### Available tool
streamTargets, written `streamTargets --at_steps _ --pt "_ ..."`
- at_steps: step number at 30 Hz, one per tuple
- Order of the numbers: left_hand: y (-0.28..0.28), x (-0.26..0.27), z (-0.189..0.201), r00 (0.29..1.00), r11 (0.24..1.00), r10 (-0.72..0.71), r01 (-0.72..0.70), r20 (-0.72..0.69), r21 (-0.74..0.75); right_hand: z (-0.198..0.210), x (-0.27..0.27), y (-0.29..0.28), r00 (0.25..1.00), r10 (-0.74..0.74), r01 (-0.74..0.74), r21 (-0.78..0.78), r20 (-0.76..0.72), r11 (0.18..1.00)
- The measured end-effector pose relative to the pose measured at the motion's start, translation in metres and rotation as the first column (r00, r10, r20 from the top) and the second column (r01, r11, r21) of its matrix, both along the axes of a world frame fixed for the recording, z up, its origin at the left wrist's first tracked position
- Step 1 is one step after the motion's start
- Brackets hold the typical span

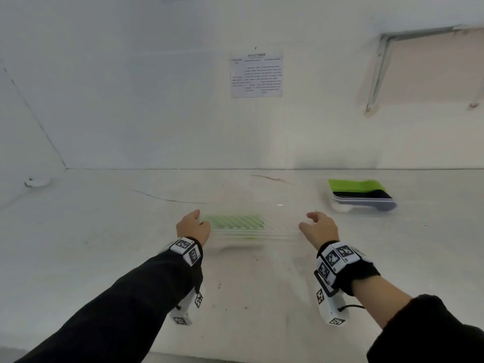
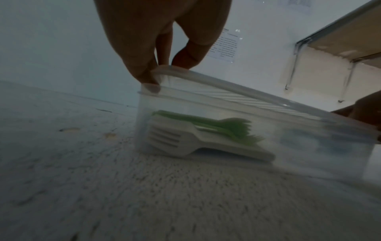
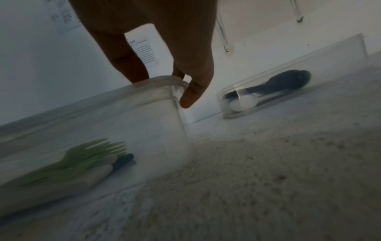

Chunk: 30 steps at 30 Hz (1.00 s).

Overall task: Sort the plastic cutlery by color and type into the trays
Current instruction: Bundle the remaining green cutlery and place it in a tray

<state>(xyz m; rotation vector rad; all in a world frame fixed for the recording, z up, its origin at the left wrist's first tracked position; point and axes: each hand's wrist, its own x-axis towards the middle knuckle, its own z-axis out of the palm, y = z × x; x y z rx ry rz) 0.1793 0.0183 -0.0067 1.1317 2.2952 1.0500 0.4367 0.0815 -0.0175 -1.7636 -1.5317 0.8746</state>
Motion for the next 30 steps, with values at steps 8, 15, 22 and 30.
streamTargets --at_steps 8,15,22,30 --pt "-0.004 -0.002 -0.007 0.990 0.990 0.139 -0.138 0.020 -0.016 0.001 -0.001 -0.003 0.995 0.040 -0.044 0.032 0.094 0.999" --pt "-0.008 -0.013 -0.018 0.943 0.982 0.183 -0.188 0.277 -0.007 0.004 -0.006 0.001 0.988 0.085 -0.063 -0.168 0.127 0.984" --pt "-0.017 -0.012 -0.026 0.893 0.970 0.169 -0.226 0.417 0.093 -0.010 -0.015 -0.007 0.977 0.094 -0.070 -0.127 0.193 0.989" --pt "-0.019 -0.019 -0.034 0.768 0.961 0.169 -0.268 0.618 0.070 0.003 -0.018 -0.005 0.982 -0.068 0.095 -0.151 0.174 0.984"
